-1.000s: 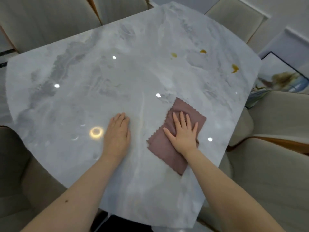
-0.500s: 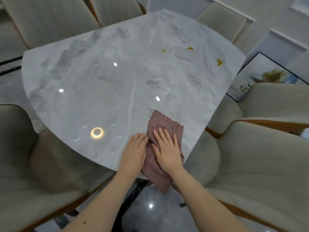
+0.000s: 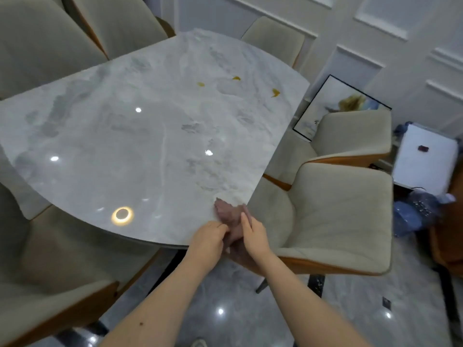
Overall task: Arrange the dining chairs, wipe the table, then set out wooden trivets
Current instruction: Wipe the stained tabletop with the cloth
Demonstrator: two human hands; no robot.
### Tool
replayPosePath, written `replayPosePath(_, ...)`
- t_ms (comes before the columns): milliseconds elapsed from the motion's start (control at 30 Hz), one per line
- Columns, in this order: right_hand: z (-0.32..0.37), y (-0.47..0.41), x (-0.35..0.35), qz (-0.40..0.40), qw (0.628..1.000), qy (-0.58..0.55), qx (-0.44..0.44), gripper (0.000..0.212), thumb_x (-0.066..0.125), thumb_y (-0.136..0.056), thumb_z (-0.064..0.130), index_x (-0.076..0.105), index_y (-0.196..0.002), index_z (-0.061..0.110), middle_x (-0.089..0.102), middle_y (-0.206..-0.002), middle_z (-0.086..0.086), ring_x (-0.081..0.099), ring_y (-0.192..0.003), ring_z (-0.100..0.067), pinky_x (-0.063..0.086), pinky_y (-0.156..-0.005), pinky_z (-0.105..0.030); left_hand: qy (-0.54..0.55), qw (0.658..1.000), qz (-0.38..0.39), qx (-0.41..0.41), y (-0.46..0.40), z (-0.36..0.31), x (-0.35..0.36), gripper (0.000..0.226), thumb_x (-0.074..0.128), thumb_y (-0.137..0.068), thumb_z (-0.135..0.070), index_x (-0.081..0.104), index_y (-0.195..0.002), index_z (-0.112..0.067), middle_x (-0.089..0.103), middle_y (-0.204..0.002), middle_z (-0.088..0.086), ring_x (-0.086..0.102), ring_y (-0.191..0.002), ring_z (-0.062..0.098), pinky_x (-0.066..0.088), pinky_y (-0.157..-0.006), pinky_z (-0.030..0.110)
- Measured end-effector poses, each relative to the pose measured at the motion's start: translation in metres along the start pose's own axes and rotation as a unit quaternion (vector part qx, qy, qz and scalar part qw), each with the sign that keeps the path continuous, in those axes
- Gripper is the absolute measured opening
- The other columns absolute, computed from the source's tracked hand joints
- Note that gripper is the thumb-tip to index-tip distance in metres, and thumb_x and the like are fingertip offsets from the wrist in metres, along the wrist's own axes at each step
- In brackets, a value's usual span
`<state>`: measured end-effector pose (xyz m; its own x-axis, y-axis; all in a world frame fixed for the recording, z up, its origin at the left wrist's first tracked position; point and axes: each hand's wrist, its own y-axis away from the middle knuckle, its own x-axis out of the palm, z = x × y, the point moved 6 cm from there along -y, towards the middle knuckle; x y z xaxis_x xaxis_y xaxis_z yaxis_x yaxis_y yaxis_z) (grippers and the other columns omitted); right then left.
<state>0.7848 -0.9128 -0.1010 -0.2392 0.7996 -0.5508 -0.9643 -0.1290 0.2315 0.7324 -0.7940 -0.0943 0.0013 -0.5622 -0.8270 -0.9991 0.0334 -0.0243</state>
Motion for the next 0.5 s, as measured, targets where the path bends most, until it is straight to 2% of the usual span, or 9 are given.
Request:
replayPosePath(67, -0.002, 0.009, -0.024, -0.044, 0.994, -0.084, 0.05, 0.039, 0.04, -0.102, 0.021, 0.065, -0.097, -0.008, 0.069, -0.096, -0.02, 0.063, -0.093, -0.029, 0.046, -0.072, -0.028, 0.004, 1.0, 0.005, 0.008, -0.005, -0.015, -0.002, 0.025, 0.048, -0.085, -0.007, 0.067, -0.101, -0.009, 0.066, -0.099, 0.009, 0.058, -0.097, 0.028, 0.047, -0.078, 0.036)
replayPosePath(167, -0.003, 0.027, -0.057, -0.068, 0.975, -0.182, 0.11, 0.036, 0.038, -0.103, 0.022, 0.063, -0.107, -0.003, 0.064, -0.097, -0.011, 0.059, -0.095, -0.021, 0.046, -0.065, -0.008, 0.051, 0.999, -0.012, 0.014, -0.01, -0.037, -0.004, 0.026, 0.049, -0.089, -0.01, 0.065, -0.109, -0.013, 0.065, -0.107, 0.007, 0.056, -0.104, 0.025, 0.044, -0.084, 0.034)
replayPosePath(200, -0.005, 0.034, -0.069, -0.077, 0.968, -0.204, 0.123, 0.035, 0.037, -0.103, 0.024, 0.062, -0.107, 0.001, 0.064, -0.098, -0.01, 0.06, -0.096, -0.021, 0.047, -0.068, -0.009, 0.068, 0.997, -0.017, 0.021, -0.012, -0.048, -0.002, 0.025, 0.049, -0.09, -0.01, 0.065, -0.109, -0.013, 0.065, -0.109, 0.007, 0.057, -0.104, 0.024, 0.042, -0.085, 0.032)
replayPosePath(267, -0.012, 0.043, -0.094, -0.099, 0.954, -0.243, 0.143, 0.033, 0.038, -0.103, 0.028, 0.062, -0.106, 0.005, 0.066, -0.108, -0.015, 0.062, -0.1, -0.024, 0.051, -0.079, -0.02, 0.093, 0.994, -0.022, 0.045, -0.02, -0.071, 0.001, 0.023, 0.052, -0.089, -0.009, 0.067, -0.106, -0.013, 0.065, -0.107, 0.006, 0.059, -0.101, 0.023, 0.042, -0.084, 0.027)
replayPosePath(300, -0.014, 0.046, -0.102, -0.104, 0.949, -0.255, 0.151, 0.033, 0.038, -0.102, 0.03, 0.061, -0.106, 0.006, 0.066, -0.112, -0.018, 0.063, -0.099, -0.024, 0.051, -0.08, -0.022, 0.103, 0.993, -0.025, 0.055, -0.024, -0.081, 0.002, 0.022, 0.053, -0.088, -0.008, 0.067, -0.104, -0.013, 0.066, -0.105, 0.006, 0.06, -0.098, 0.023, 0.042, -0.083, 0.027)
replayPosePath(400, -0.023, 0.06, -0.148, -0.134, 0.94, -0.263, 0.17, 0.042, 0.034, -0.103, 0.035, 0.059, -0.117, 0.005, 0.064, -0.106, -0.01, 0.059, -0.088, -0.015, 0.046, -0.058, -0.006, 0.127, 0.988, -0.025, 0.088, -0.037, -0.131, 0.009, 0.018, 0.054, -0.087, -0.007, 0.066, -0.1, -0.012, 0.066, -0.101, 0.006, 0.062, -0.094, 0.023, 0.045, -0.081, 0.03)
replayPosePath(433, -0.029, 0.066, -0.169, -0.151, 0.937, -0.262, 0.174, 0.045, 0.032, -0.103, 0.037, 0.059, -0.12, 0.005, 0.063, -0.103, -0.007, 0.057, -0.086, -0.013, 0.044, -0.055, -0.005, 0.135, 0.986, -0.02, 0.1, -0.042, -0.154, 0.014, 0.018, 0.054, -0.087, -0.007, 0.066, -0.1, -0.011, 0.066, -0.102, 0.006, 0.061, -0.093, 0.023, 0.045, -0.081, 0.03)
replayPosePath(500, -0.039, 0.075, -0.208, -0.187, 0.929, -0.263, 0.181, 0.048, 0.031, -0.102, 0.042, 0.058, -0.123, 0.007, 0.062, -0.102, -0.006, 0.055, -0.087, -0.013, 0.044, -0.064, -0.013, 0.144, 0.982, -0.015, 0.124, -0.051, -0.195, 0.023, 0.018, 0.053, -0.088, -0.008, 0.065, -0.1, -0.011, 0.065, -0.103, 0.005, 0.061, -0.093, 0.021, 0.045, -0.079, 0.029)
